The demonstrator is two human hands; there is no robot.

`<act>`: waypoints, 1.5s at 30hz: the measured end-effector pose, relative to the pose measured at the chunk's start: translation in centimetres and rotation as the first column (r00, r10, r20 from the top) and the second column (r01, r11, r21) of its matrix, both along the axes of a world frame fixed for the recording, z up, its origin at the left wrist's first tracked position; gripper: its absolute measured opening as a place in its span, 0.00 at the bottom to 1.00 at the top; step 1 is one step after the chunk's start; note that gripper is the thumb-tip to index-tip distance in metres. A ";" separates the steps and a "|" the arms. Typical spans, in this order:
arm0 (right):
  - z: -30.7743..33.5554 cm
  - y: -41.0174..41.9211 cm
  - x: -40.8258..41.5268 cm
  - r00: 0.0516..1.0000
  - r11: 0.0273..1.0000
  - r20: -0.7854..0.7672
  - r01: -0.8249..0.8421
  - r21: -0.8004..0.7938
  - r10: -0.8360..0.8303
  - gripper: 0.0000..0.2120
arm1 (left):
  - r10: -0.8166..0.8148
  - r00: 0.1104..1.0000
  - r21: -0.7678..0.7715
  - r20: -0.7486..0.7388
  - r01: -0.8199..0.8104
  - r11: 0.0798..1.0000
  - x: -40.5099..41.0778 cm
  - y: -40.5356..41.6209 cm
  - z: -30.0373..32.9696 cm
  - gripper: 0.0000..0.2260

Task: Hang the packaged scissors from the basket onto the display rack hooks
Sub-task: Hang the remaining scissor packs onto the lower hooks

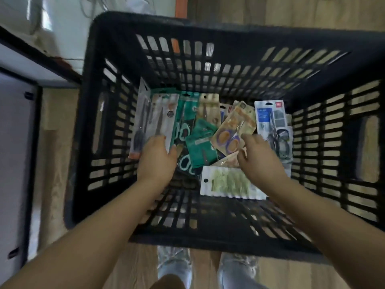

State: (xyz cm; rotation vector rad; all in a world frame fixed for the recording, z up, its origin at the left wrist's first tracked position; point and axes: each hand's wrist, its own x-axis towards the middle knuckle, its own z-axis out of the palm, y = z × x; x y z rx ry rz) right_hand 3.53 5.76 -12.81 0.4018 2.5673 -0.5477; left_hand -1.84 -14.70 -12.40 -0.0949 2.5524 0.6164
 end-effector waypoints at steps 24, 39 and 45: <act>-13.9 1.4 -5.0 0.990 0.994 0.125 0.052 0.098 -0.064 0.33 | -0.100 0.994 -0.288 0.052 0.111 0.951 -4.9 -0.4 -13.0 0.31; -12.6 -0.2 -5.3 0.977 0.977 -0.024 0.211 -0.034 -0.212 0.51 | -0.004 0.997 -0.249 0.083 0.025 0.968 -7.1 -0.6 -12.1 0.40; -13.1 0.5 -6.1 0.925 0.925 0.054 0.378 -0.041 -0.375 0.41 | 0.073 0.993 -0.268 0.098 -0.044 0.962 -7.4 0.3 -11.5 0.47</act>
